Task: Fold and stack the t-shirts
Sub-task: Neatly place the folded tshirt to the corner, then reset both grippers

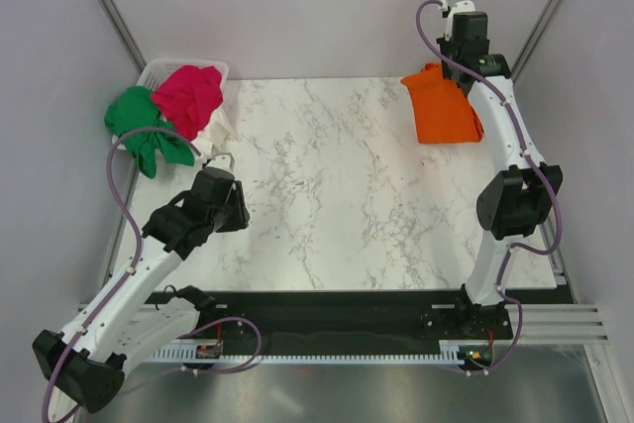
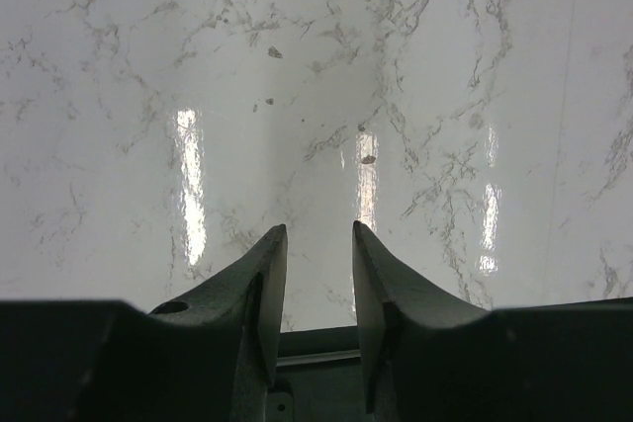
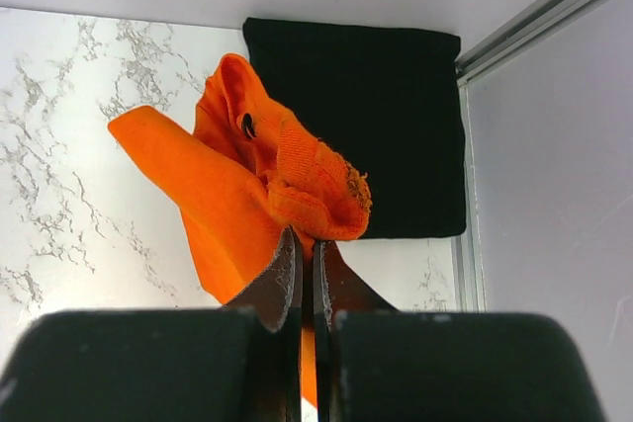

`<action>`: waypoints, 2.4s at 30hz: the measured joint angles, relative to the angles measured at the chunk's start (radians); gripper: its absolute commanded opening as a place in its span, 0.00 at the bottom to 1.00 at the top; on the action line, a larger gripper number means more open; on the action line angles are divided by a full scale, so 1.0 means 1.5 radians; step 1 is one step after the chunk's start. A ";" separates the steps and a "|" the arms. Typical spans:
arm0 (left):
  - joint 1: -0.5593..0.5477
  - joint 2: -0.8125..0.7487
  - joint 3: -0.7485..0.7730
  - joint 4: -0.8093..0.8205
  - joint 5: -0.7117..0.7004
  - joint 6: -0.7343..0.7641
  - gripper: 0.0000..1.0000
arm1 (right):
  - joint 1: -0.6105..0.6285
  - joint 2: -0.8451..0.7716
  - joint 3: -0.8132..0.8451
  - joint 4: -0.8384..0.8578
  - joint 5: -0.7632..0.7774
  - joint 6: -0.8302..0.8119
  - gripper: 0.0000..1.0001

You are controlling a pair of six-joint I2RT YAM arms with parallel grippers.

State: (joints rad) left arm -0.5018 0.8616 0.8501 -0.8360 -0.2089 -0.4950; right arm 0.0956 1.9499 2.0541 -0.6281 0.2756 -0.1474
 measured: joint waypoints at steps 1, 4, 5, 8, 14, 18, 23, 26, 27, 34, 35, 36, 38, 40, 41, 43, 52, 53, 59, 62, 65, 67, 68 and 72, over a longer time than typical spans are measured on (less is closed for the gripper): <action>0.000 0.000 0.000 0.000 0.000 0.000 0.40 | 0.000 0.001 0.005 -0.001 -0.003 0.000 0.00; 0.000 0.004 0.000 0.000 0.000 0.000 0.39 | -0.004 0.006 0.026 -0.004 -0.011 -0.001 0.00; 0.000 0.005 0.000 0.000 0.000 0.000 0.39 | -0.006 0.008 0.033 -0.005 -0.015 -0.002 0.00; 0.000 0.009 0.000 0.000 0.000 0.000 0.39 | -0.013 0.014 0.051 -0.009 -0.024 -0.003 0.00; 0.000 0.012 0.000 0.000 0.000 0.000 0.39 | -0.026 0.028 0.088 -0.013 -0.042 -0.006 0.00; 0.000 0.019 0.000 0.000 0.000 0.000 0.38 | -0.039 0.043 0.112 -0.013 -0.064 -0.009 0.00; 0.000 0.023 0.000 0.000 0.000 0.000 0.38 | -0.055 0.073 0.136 -0.014 -0.086 -0.012 0.00; 0.000 0.029 0.000 0.000 0.000 0.000 0.38 | -0.065 0.089 0.139 -0.017 -0.102 -0.012 0.00; 0.000 0.032 0.000 0.000 0.000 0.000 0.38 | -0.069 0.096 0.142 -0.018 -0.111 -0.013 0.00; 0.000 0.037 0.000 0.000 -0.001 0.000 0.38 | -0.104 0.153 0.189 -0.020 -0.136 -0.017 0.00; 0.000 0.037 0.000 0.000 -0.002 -0.001 0.38 | -0.110 0.162 0.197 -0.018 -0.138 -0.017 0.00; 0.000 0.037 0.000 0.000 -0.002 -0.001 0.38 | -0.115 0.170 0.203 -0.012 -0.140 -0.018 0.00; 0.000 0.037 0.000 0.000 -0.003 -0.001 0.37 | -0.122 0.182 0.208 -0.001 -0.141 -0.023 0.00; 0.000 0.038 0.000 0.000 -0.003 -0.001 0.37 | -0.128 0.197 0.212 0.019 -0.141 -0.030 0.00; 0.000 0.039 0.000 0.000 -0.003 -0.001 0.37 | -0.130 0.206 0.215 0.031 -0.141 -0.034 0.00; 0.000 0.041 0.000 0.000 -0.004 -0.001 0.37 | -0.132 0.230 0.225 0.053 -0.140 -0.040 0.00; 0.000 0.045 0.000 -0.001 -0.017 -0.002 0.37 | -0.131 0.369 0.252 0.225 -0.062 -0.064 0.41; 0.000 0.046 0.000 -0.001 -0.017 -0.003 0.37 | -0.131 0.385 0.252 0.251 -0.037 -0.068 0.97; 0.000 0.048 0.000 -0.002 -0.017 -0.007 0.37 | -0.131 0.417 0.249 0.314 0.116 -0.037 0.98; 0.000 0.042 0.000 -0.002 -0.017 -0.007 0.37 | -0.131 0.382 0.209 0.334 0.173 0.003 0.98; 0.000 0.029 0.000 -0.002 -0.017 -0.007 0.37 | -0.131 0.312 0.144 0.323 0.205 0.046 0.98; 0.000 0.020 0.000 -0.002 -0.017 -0.007 0.38 | -0.132 0.248 0.105 0.303 0.207 0.085 0.98; 0.000 0.015 0.000 -0.002 -0.017 -0.007 0.38 | -0.132 0.216 0.087 0.296 0.202 0.104 0.98; 0.000 -0.004 0.000 -0.002 -0.017 -0.007 0.38 | -0.132 0.013 -0.044 0.269 0.094 0.194 0.98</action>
State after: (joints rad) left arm -0.5018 0.8551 0.8497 -0.8391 -0.2340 -0.5049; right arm -0.1020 1.9697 1.9881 -0.2249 0.4171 0.1429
